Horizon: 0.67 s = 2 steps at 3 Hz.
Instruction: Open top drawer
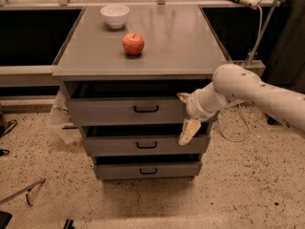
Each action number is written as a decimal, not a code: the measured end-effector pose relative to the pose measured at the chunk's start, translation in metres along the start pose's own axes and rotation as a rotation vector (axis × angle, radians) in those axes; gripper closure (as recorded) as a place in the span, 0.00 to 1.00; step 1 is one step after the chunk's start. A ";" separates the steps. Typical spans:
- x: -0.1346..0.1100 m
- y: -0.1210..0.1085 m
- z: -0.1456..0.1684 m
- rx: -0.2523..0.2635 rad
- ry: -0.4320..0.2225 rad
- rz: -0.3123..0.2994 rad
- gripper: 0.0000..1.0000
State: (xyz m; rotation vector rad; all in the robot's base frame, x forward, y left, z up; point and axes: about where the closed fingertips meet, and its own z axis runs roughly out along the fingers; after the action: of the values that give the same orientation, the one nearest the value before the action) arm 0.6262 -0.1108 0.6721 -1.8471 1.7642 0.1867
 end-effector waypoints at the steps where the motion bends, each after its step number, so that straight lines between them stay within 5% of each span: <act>1: 0.000 0.000 0.000 0.000 0.000 0.000 0.00; 2: -0.004 -0.007 0.002 0.013 0.009 -0.026 0.00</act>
Offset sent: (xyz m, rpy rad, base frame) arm 0.0170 0.0064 0.0098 -0.0325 -0.0599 0.0224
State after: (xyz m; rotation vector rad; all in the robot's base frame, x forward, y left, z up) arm 0.6334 -0.1063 0.6746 -1.8637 1.7421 0.1573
